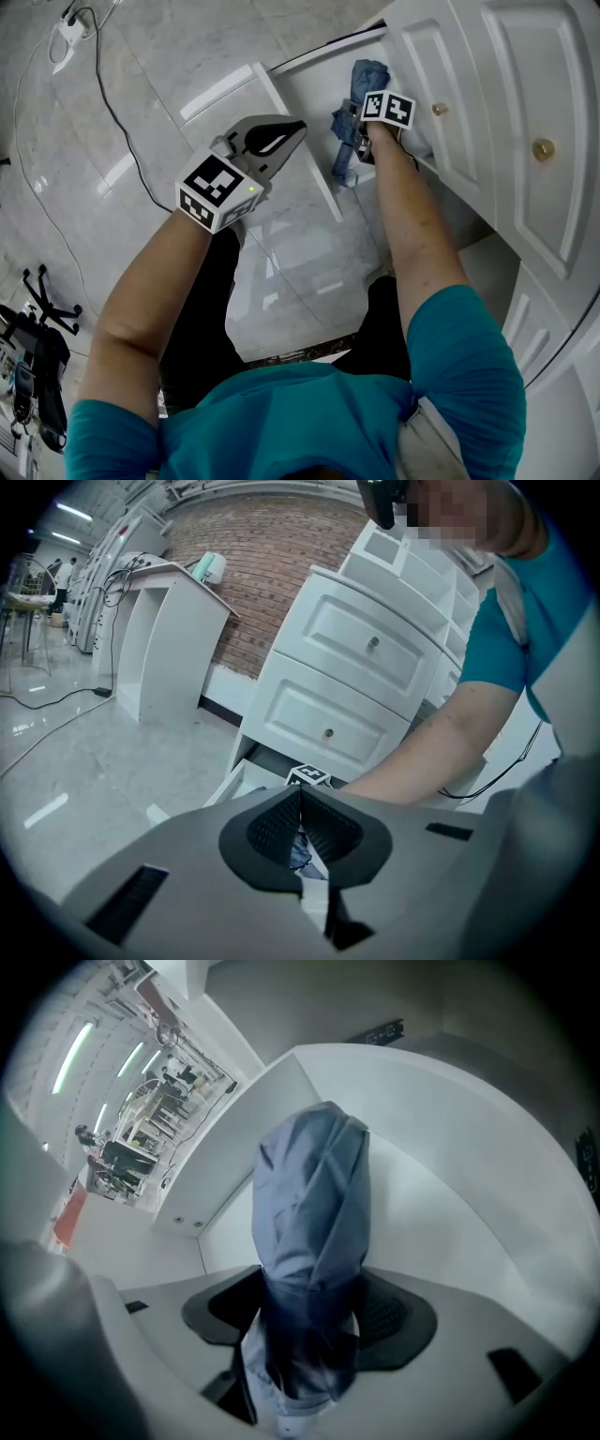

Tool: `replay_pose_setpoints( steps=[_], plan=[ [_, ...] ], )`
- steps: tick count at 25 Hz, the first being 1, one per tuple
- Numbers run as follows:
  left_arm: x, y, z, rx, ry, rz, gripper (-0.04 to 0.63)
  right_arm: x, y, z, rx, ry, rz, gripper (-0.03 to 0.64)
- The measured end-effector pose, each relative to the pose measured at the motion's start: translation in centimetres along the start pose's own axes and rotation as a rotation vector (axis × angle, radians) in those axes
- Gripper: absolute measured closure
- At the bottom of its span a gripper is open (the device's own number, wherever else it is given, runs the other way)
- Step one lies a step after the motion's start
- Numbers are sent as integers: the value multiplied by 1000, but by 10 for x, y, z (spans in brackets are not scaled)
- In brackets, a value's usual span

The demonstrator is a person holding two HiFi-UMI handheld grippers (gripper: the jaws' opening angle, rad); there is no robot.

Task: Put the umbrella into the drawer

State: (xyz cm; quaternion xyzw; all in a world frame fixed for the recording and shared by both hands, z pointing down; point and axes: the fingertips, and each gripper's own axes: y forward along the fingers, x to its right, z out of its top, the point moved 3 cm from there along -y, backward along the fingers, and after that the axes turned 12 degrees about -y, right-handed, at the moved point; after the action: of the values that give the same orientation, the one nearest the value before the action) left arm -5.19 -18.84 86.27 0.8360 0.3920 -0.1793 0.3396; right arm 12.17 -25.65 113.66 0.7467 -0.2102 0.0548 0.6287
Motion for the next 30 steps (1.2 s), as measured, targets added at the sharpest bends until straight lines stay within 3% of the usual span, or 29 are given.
replay_pose_setpoints(
  steps=[12,18,27,30],
  plan=[
    [16,-2,-2,4,0,11,580,-4,-28,3,54,-53,-32,336],
    [39,-10,10,18,-3,13,580,-28,-63,4,79,-110,-36,336],
    [122,-62,57,44,-51,31,580,-106,-191,-29,50,-210,63,337],
    [161,-79,72,23,-30,7,580,-135,-240,-38,48,-264,110,337]
  ],
)
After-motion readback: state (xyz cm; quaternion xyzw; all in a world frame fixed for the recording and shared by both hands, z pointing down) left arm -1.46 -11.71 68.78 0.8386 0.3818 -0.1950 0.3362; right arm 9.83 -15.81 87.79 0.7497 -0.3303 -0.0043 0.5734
